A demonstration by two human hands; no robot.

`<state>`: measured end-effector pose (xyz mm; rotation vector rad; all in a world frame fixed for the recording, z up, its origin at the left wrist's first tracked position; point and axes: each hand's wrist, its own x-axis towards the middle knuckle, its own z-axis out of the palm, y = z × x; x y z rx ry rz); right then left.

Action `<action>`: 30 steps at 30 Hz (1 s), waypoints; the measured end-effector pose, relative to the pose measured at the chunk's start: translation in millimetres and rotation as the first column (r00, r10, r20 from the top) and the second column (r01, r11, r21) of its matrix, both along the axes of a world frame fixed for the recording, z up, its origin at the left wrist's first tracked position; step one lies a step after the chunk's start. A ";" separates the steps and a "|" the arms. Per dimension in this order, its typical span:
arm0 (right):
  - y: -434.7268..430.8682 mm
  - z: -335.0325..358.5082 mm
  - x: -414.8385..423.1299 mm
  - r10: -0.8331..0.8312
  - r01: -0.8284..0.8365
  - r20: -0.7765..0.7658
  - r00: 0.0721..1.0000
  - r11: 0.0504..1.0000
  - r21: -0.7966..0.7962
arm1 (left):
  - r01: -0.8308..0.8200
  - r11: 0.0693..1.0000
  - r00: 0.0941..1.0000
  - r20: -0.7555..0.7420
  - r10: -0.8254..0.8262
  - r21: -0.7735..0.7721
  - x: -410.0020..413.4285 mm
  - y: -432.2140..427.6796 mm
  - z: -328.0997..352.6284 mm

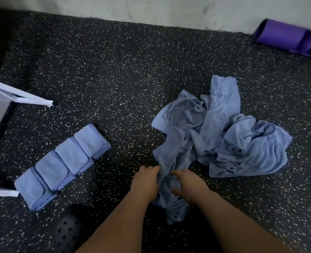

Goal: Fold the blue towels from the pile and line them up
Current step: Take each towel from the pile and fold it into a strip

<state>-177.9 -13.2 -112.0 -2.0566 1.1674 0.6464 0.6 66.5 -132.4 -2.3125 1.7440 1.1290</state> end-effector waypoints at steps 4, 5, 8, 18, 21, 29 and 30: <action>-1.3 -8.1 0.4 0.007 -0.007 -0.093 0.996 1.000 0.000 | -0.008 0.999 0.999 -0.037 0.007 -0.039 -0.8 5.6 -2.5; -1.0 -8.6 -1.4 -0.015 0.013 -0.096 0.995 1.000 -0.017 | -0.003 0.999 0.999 -0.034 0.001 -0.051 -0.9 6.4 -2.8; -4.3 -3.0 -9.2 -0.044 0.041 -0.021 0.999 0.988 -0.146 | 0.009 0.991 0.999 -0.035 -0.014 -0.130 -2.6 3.3 2.5; -40.2 107.2 -23.1 -0.109 0.187 0.278 0.954 0.945 -0.270 | -0.088 0.950 0.973 -0.232 0.017 -0.299 -11.3 -45.3 100.1; -38.4 147.7 -27.4 -0.087 0.200 0.343 0.935 0.930 -0.309 | -0.026 0.951 0.977 -0.209 -0.041 -0.309 -9.9 -50.9 141.3; -20.2 247.7 -46.7 -0.117 0.339 0.534 0.838 0.878 -0.339 | 0.057 0.864 0.995 -0.047 -0.092 -0.500 -20.6 -34.9 253.0; -18.0 259.9 -47.6 -0.125 0.361 0.563 0.817 0.873 -0.330 | 0.057 0.843 0.995 -0.034 -0.089 -0.534 -24.6 -31.3 267.3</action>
